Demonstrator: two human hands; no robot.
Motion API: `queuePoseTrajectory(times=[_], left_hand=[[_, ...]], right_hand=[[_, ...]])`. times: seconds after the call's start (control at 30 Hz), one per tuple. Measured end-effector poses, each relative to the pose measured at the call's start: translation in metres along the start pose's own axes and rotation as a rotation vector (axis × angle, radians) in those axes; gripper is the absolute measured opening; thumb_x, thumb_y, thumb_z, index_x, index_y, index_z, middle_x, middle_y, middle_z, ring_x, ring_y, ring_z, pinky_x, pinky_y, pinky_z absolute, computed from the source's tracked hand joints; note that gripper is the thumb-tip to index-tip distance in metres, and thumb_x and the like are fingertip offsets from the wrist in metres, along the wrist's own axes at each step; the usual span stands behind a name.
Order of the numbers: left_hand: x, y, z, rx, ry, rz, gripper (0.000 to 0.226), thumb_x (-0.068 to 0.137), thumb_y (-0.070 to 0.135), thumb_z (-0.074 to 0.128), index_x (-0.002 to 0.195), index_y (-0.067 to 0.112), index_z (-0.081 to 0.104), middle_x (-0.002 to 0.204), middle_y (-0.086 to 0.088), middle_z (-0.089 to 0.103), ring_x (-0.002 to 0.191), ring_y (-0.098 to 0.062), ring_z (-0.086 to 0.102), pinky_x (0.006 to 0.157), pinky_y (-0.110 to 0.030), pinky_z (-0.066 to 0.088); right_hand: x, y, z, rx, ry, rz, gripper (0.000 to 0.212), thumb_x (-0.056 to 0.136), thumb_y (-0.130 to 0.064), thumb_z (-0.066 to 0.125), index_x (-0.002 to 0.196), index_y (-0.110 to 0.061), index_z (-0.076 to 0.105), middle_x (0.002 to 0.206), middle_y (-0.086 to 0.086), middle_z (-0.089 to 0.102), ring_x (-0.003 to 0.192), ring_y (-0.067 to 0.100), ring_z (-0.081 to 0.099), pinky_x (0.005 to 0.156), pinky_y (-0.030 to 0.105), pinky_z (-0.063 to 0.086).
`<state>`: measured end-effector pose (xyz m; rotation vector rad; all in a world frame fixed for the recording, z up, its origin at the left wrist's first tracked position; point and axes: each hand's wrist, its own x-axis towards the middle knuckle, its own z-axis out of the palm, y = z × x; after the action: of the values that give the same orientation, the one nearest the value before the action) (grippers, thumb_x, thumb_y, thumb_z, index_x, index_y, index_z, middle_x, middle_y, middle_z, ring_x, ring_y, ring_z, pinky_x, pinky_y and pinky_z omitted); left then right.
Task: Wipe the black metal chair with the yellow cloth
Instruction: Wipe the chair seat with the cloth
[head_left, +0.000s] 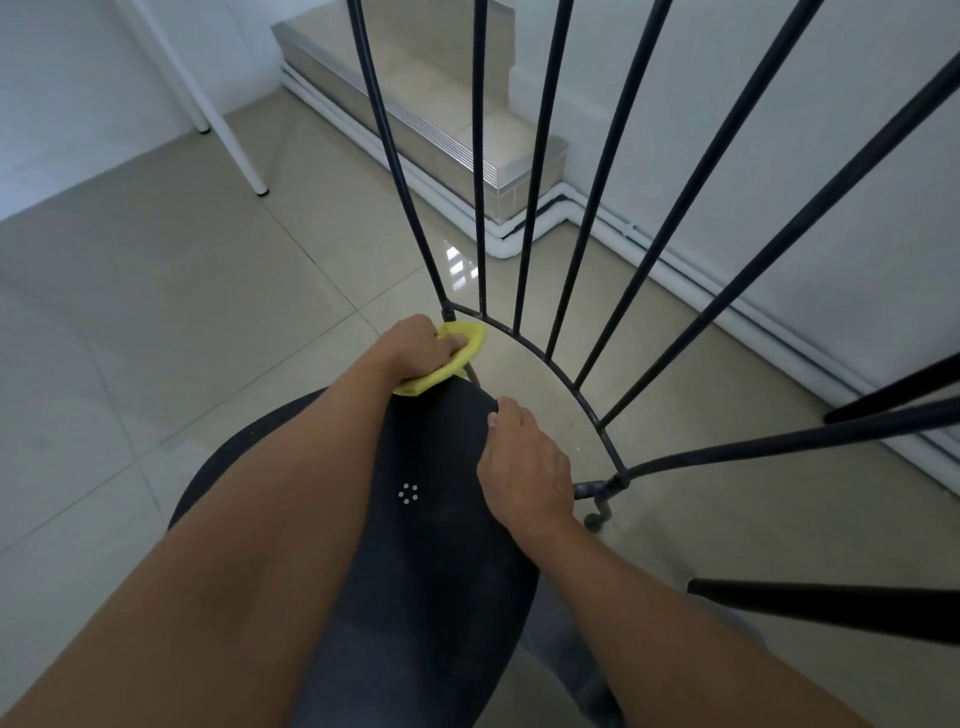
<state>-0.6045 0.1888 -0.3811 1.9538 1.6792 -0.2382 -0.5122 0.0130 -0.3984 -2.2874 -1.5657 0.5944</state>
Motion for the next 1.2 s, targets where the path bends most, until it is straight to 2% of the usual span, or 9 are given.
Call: queuePoseTrajectory(times=[0.07,0.23,0.33,0.5,0.67,0.8,0.93,1.07,1.2], left_hand=[[-0.002,0.006,0.008,0.014,0.070,0.012,0.055,0.099,0.052,0.036,0.115,0.003,0.057,0.112,-0.016,0.062,0.093,-0.026,0.058,0.078,-0.035,0.043],[-0.003,-0.002,-0.014,-0.001,-0.193,-0.027,0.050,0.095,0.043,0.051,0.133,0.010,0.046,0.129,-0.009,0.051,0.105,-0.025,0.050,0.088,-0.037,0.041],[0.000,0.000,-0.006,-0.041,-0.069,-0.022,0.047,0.094,0.047,0.051,0.118,0.006,0.055,0.114,-0.010,0.057,0.098,-0.027,0.055,0.078,-0.035,0.041],[-0.006,0.009,0.006,0.100,0.013,0.060,0.046,0.104,0.031,0.024,0.139,0.010,0.044,0.115,-0.015,0.055,0.105,-0.030,0.055,0.083,-0.034,0.040],[0.004,-0.006,-0.016,0.030,-0.233,0.008,0.038,0.095,0.040,0.053,0.117,0.009,0.054,0.120,-0.011,0.058,0.104,-0.028,0.056,0.083,-0.037,0.044],[0.008,-0.004,-0.001,-0.063,0.003,-0.006,0.051,0.094,0.055,0.045,0.093,0.006,0.060,0.091,-0.010,0.061,0.076,-0.020,0.055,0.068,-0.032,0.041],[0.003,-0.003,0.000,0.067,-0.019,0.056,0.047,0.102,0.042,0.030,0.124,0.009,0.055,0.103,-0.014,0.058,0.082,-0.020,0.053,0.075,-0.033,0.041],[0.004,-0.013,-0.020,-0.144,-0.284,0.022,0.030,0.093,0.033,0.058,0.115,0.011,0.056,0.114,-0.008,0.060,0.101,-0.026,0.057,0.086,-0.040,0.048],[0.006,-0.008,-0.006,-0.143,-0.032,0.014,0.045,0.093,0.049,0.052,0.091,0.004,0.060,0.087,-0.008,0.059,0.076,-0.021,0.055,0.065,-0.031,0.042]], right_hand=[[0.000,0.001,0.000,0.001,-0.002,-0.001,0.030,0.108,-0.032,0.024,0.127,-0.021,0.045,0.111,0.000,0.059,0.085,0.020,0.060,0.068,0.034,0.042],[0.000,0.000,0.001,-0.011,0.011,-0.005,0.029,0.108,-0.031,0.025,0.125,-0.021,0.045,0.108,0.000,0.059,0.085,0.021,0.060,0.067,0.034,0.041],[0.001,0.000,0.000,-0.013,0.007,0.002,0.028,0.108,-0.031,0.025,0.125,-0.021,0.045,0.108,0.000,0.059,0.083,0.021,0.058,0.066,0.033,0.037],[-0.001,0.000,0.000,0.003,0.013,0.003,0.029,0.108,-0.031,0.026,0.126,-0.020,0.046,0.107,0.000,0.059,0.075,0.016,0.049,0.065,0.032,0.038],[0.000,0.000,-0.001,0.002,0.010,0.013,0.030,0.108,-0.031,0.025,0.128,-0.021,0.045,0.109,-0.001,0.059,0.075,0.015,0.045,0.065,0.031,0.036],[0.001,0.000,-0.001,0.009,-0.008,0.019,0.031,0.108,-0.032,0.025,0.130,-0.022,0.044,0.110,-0.002,0.059,0.076,0.014,0.046,0.067,0.030,0.036],[-0.001,0.000,-0.001,0.014,-0.002,0.020,0.031,0.108,-0.032,0.025,0.129,-0.021,0.045,0.108,-0.002,0.059,0.075,0.014,0.046,0.066,0.030,0.035],[-0.001,0.000,-0.001,0.019,0.005,0.020,0.030,0.107,-0.031,0.025,0.126,-0.021,0.045,0.108,-0.001,0.059,0.075,0.015,0.045,0.066,0.032,0.034],[0.000,-0.002,-0.003,0.022,-0.014,0.026,0.030,0.108,-0.031,0.024,0.127,-0.021,0.045,0.108,-0.001,0.059,0.076,0.016,0.046,0.068,0.032,0.034]])
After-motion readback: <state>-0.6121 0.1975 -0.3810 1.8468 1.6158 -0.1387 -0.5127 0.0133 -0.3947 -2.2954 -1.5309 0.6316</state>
